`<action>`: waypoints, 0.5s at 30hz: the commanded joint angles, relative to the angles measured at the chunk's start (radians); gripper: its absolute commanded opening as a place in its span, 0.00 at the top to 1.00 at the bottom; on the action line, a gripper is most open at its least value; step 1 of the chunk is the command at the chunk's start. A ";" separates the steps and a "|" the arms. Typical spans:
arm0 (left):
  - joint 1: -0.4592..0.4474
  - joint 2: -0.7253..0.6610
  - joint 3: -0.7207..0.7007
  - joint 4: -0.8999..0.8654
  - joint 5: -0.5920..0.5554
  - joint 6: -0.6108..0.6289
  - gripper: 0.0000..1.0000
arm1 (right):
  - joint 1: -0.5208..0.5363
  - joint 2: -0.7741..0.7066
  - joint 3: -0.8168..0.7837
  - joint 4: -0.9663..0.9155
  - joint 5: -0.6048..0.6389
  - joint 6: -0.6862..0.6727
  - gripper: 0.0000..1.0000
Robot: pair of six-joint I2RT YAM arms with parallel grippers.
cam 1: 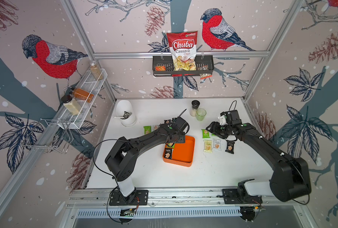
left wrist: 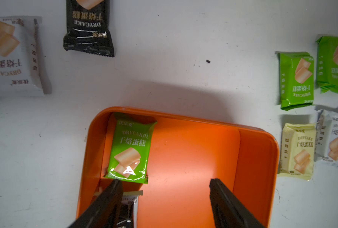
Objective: Take the cookies out of the storage box
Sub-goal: Pick up the cookie from the storage box.
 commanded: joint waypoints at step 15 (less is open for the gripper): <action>-0.014 0.230 0.115 -0.125 -0.141 -0.019 0.24 | -0.095 -0.061 -0.035 0.024 -0.037 -0.019 0.33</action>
